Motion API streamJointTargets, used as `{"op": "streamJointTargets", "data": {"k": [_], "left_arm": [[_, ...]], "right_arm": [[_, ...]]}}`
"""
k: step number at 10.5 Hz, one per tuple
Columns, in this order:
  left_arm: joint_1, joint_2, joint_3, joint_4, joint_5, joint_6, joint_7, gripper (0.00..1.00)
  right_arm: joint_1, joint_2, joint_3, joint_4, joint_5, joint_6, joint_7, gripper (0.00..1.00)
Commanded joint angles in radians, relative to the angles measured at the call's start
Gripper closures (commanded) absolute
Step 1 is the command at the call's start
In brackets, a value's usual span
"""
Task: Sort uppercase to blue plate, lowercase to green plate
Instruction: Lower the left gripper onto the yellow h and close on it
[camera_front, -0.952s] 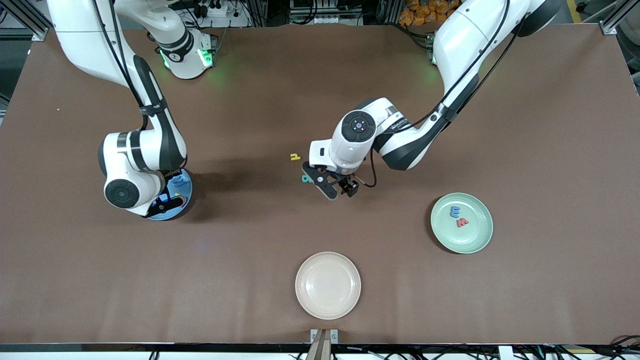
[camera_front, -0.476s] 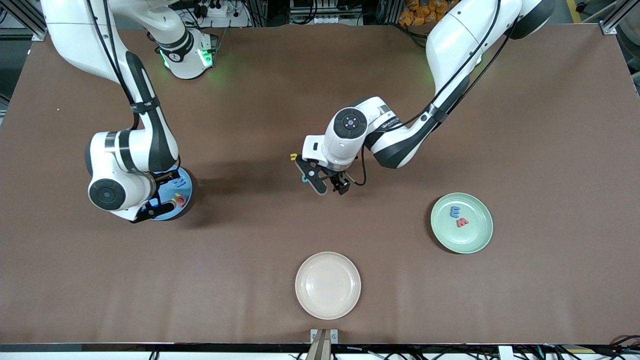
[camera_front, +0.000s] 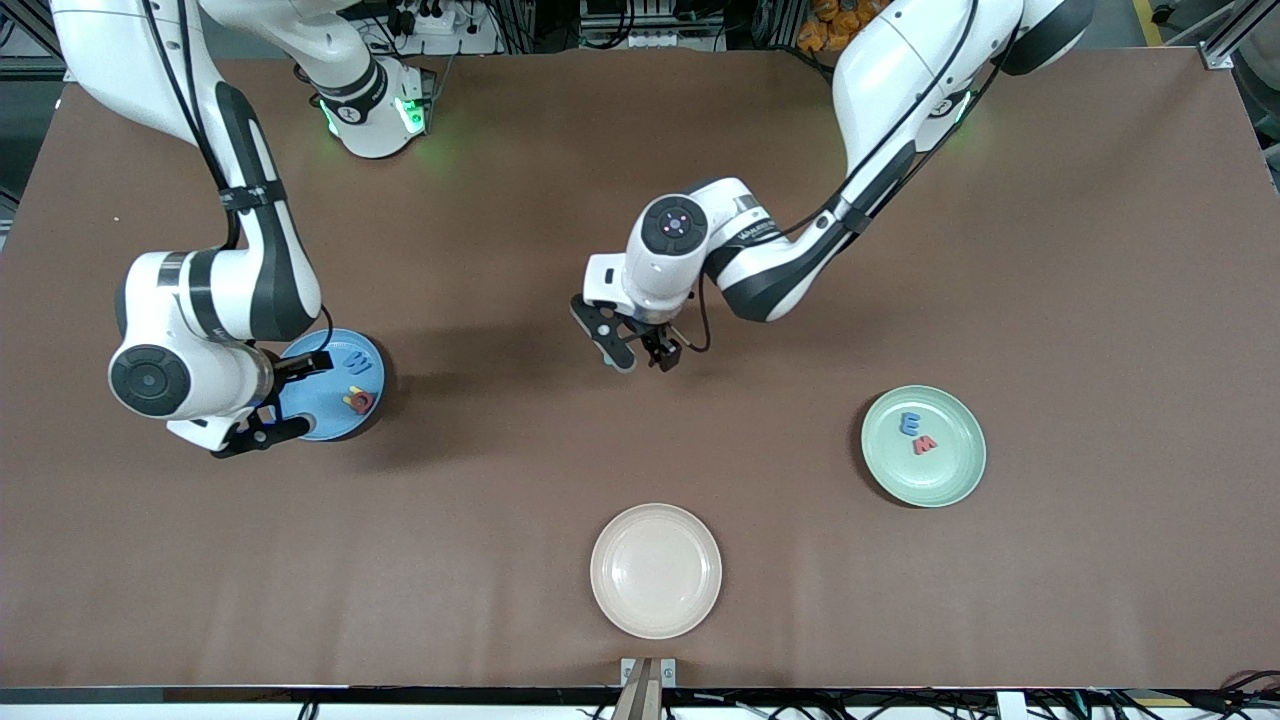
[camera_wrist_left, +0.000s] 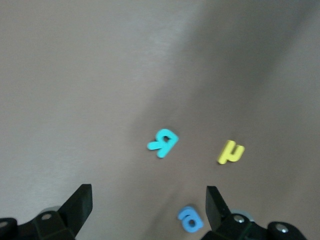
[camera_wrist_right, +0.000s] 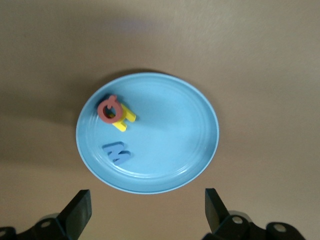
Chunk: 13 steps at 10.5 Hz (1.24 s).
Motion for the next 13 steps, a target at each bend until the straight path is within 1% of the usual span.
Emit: {"op": "streamJointTargets", "data": {"k": [1,2,4,5,7,9,10,12,13], "left_arm": [[-0.062,0.003,0.026,0.006,0.028,0.008,-0.028,0.00],[-0.126,0.012,0.074,0.009,0.040,0.033,-0.024,0.00],[-0.256,0.018,0.192,0.011,0.037,0.105,-0.016,0.00],[-0.281,0.040,0.217,0.032,0.037,0.122,-0.015,0.00],[-0.293,0.075,0.220,0.074,0.039,0.123,0.004,0.00],[-0.293,0.090,0.218,0.074,0.033,0.140,0.037,0.00],[-0.296,0.095,0.220,0.074,0.033,0.140,0.039,0.02],[-0.328,0.104,0.221,0.072,0.037,0.140,0.038,0.10],[-0.330,0.106,0.221,0.071,0.043,0.140,0.045,0.10]], "right_arm": [[-0.002,-0.036,0.022,0.014,0.016,-0.001,0.106,0.00],[0.000,-0.036,0.029,0.034,0.016,0.000,0.135,0.00],[-0.002,-0.039,0.040,0.057,0.016,0.022,0.180,0.00],[-0.002,-0.051,0.042,0.070,0.014,0.020,0.198,0.00],[-0.005,-0.066,0.042,0.073,0.014,0.022,0.201,0.00],[-0.002,-0.079,0.040,0.073,0.016,0.024,0.201,0.00],[0.000,-0.085,0.042,0.074,0.016,0.024,0.201,0.00],[0.000,-0.091,0.042,0.073,0.016,0.022,0.201,0.00],[0.001,-0.094,0.042,0.074,0.016,0.022,0.201,0.00]]}}
